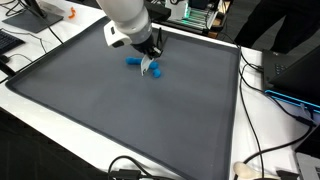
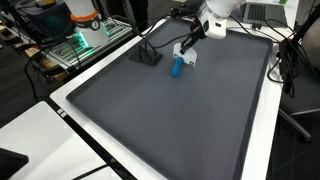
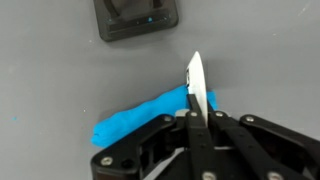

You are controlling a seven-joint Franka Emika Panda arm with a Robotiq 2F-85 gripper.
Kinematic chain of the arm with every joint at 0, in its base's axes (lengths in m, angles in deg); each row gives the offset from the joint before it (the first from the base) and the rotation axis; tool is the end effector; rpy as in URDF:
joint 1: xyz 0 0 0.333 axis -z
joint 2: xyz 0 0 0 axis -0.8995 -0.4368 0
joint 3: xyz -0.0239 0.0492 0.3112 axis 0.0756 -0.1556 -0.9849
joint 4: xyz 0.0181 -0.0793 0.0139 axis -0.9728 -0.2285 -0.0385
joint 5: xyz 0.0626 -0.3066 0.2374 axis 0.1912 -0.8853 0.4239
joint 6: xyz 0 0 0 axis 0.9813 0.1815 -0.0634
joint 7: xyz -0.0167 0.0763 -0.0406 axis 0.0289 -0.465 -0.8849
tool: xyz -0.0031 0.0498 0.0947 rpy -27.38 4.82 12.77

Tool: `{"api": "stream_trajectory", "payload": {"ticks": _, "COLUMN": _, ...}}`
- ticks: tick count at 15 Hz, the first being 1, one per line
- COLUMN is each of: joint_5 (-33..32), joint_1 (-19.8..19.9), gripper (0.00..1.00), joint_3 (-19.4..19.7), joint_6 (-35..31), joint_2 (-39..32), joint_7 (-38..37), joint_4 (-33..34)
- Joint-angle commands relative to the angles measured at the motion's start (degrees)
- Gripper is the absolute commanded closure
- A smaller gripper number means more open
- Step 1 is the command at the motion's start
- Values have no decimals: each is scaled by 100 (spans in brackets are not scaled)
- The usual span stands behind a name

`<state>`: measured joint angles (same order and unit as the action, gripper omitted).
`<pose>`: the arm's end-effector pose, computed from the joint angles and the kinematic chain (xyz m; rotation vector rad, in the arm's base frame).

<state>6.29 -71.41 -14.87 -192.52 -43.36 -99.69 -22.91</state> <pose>0.6113 0.0984 0.2275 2.9965 -0.0772 -0.6840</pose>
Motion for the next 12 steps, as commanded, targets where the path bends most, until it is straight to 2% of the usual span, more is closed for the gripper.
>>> {"api": "stream_trajectory", "payload": {"ticks": 1, "joint_5": 1, "joint_1": 14, "gripper": 99, "joint_3": 54, "joint_6": 356, "joint_2": -21, "joint_7": -46, "joint_4": -129}}
{"api": "stream_trajectory", "payload": {"ticks": 12, "joint_5": 101, "joint_1": 34, "gripper": 99, "joint_3": 2, "joint_6": 523, "joint_2": 178, "joint_7": 48, "joint_4": -153}}
